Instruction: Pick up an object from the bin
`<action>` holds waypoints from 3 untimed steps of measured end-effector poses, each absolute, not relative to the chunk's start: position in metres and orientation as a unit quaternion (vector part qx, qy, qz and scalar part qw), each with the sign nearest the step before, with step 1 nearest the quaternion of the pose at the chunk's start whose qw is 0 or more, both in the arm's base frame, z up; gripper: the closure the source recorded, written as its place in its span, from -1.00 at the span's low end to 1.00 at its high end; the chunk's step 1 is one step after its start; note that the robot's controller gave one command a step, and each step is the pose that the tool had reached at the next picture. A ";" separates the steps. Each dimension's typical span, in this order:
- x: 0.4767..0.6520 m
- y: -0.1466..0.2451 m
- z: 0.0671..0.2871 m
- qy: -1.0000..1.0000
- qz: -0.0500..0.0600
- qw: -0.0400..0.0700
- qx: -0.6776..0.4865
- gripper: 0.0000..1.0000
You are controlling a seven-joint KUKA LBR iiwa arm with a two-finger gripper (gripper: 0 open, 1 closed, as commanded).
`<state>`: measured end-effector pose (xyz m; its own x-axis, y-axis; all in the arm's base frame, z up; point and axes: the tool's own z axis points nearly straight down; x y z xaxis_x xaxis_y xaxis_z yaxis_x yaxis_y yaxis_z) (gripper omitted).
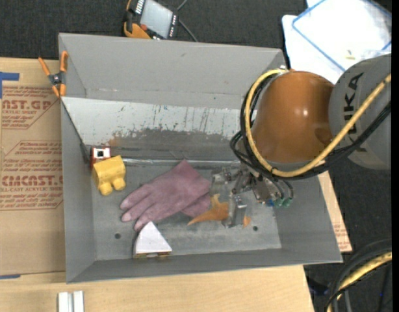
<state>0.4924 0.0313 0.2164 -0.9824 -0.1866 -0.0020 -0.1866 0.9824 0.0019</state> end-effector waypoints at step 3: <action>0.511 0.015 0.121 0.971 0.002 0.001 -0.238 1.00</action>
Offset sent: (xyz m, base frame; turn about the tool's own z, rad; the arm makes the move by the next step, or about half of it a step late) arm 0.0603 -0.0379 -0.0281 0.0940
